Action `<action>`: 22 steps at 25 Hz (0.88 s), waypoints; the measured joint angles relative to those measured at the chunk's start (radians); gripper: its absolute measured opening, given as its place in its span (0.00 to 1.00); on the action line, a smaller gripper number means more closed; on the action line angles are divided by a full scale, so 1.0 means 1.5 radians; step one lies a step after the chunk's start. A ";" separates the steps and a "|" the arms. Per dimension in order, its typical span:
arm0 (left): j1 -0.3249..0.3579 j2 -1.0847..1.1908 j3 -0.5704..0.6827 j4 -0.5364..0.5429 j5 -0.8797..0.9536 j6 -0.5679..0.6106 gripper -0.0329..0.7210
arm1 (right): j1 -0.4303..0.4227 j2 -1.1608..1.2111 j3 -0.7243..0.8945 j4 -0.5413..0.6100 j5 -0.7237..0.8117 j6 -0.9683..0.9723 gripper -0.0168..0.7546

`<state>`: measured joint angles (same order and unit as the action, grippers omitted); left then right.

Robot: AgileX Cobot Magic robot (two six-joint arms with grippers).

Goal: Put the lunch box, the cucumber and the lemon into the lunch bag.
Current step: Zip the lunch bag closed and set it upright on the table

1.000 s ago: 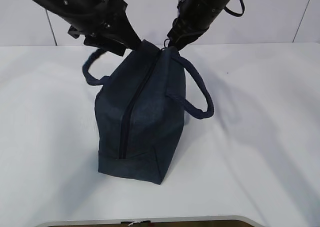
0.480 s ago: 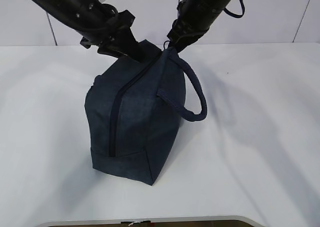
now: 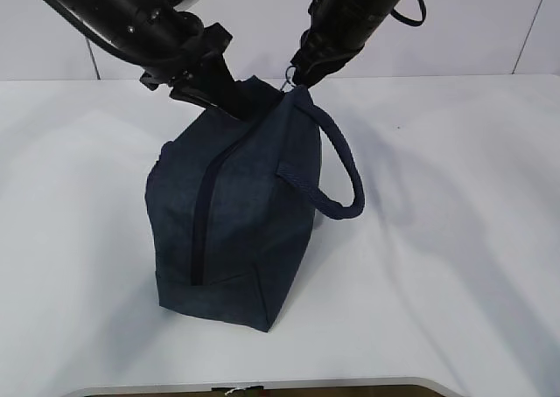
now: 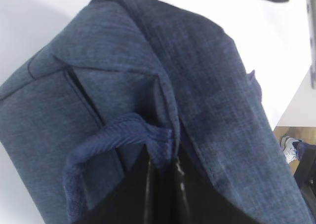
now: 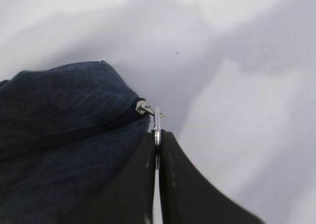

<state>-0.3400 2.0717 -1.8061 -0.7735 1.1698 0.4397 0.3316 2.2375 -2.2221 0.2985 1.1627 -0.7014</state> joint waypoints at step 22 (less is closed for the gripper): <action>-0.008 0.000 0.000 0.008 0.002 0.037 0.04 | 0.004 0.045 0.000 -0.027 -0.074 0.001 0.03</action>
<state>-0.3520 2.0717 -1.8064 -0.7608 1.1727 0.4951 0.3380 2.3055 -2.2221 0.2585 1.0523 -0.6998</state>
